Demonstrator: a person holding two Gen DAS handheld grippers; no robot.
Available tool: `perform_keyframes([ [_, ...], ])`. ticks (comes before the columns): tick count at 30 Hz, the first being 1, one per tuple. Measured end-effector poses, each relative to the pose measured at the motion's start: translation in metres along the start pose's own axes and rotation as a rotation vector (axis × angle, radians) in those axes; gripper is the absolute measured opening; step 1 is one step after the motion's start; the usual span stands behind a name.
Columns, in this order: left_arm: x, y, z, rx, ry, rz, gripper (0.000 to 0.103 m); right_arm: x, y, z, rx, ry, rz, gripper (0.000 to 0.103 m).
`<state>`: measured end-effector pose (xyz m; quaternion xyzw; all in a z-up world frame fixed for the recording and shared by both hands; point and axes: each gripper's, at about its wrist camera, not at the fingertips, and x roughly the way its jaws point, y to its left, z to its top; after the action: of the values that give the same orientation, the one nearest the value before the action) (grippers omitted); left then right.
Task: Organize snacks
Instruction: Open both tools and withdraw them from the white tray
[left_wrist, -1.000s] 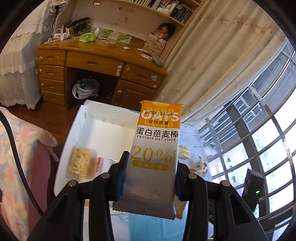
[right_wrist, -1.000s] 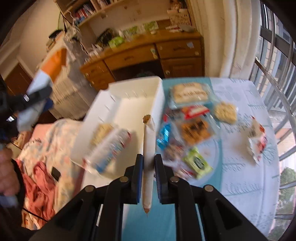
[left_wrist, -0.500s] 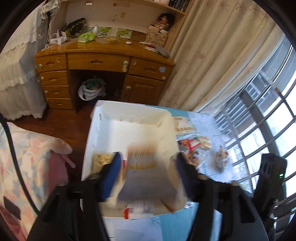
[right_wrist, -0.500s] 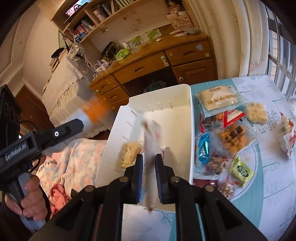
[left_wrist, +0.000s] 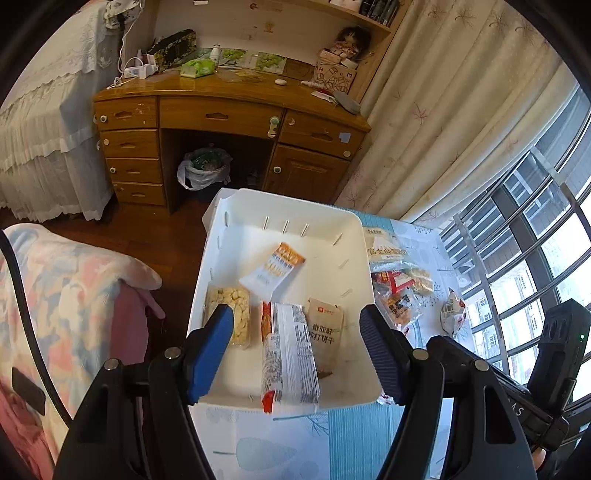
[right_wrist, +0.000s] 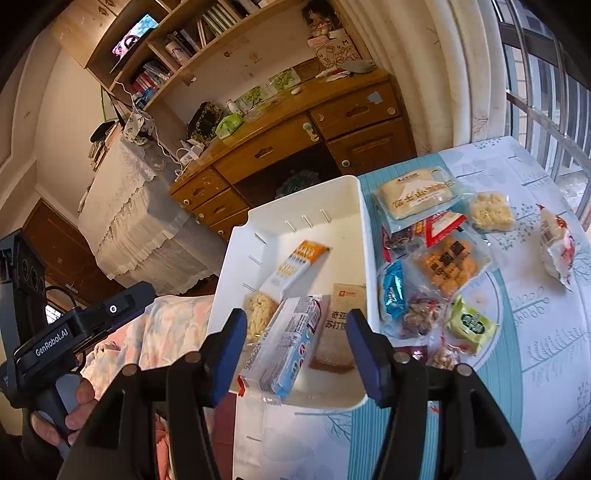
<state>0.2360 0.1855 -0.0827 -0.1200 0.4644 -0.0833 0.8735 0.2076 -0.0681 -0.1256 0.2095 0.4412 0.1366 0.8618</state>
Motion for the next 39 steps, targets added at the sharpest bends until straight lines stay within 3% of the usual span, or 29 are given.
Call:
perform_keyframes([
  [16,-0.017,-0.039,-0.034,-0.077,0.032,0.063,0.07,-0.041,-0.031,-0.007,-0.083,0.05,-0.083,0.056],
  [23,-0.008,-0.076,-0.057,-0.097,0.059,0.058,0.071,-0.062,-0.055,-0.004,-0.141,0.058,-0.133,0.056],
  [30,0.0,-0.12,-0.076,-0.068,0.068,0.063,0.079,-0.083,-0.084,0.001,-0.198,0.057,-0.169,0.057],
  [39,0.041,-0.168,-0.097,-0.09,0.139,0.082,0.085,-0.092,-0.136,0.015,-0.282,0.054,-0.194,0.075],
])
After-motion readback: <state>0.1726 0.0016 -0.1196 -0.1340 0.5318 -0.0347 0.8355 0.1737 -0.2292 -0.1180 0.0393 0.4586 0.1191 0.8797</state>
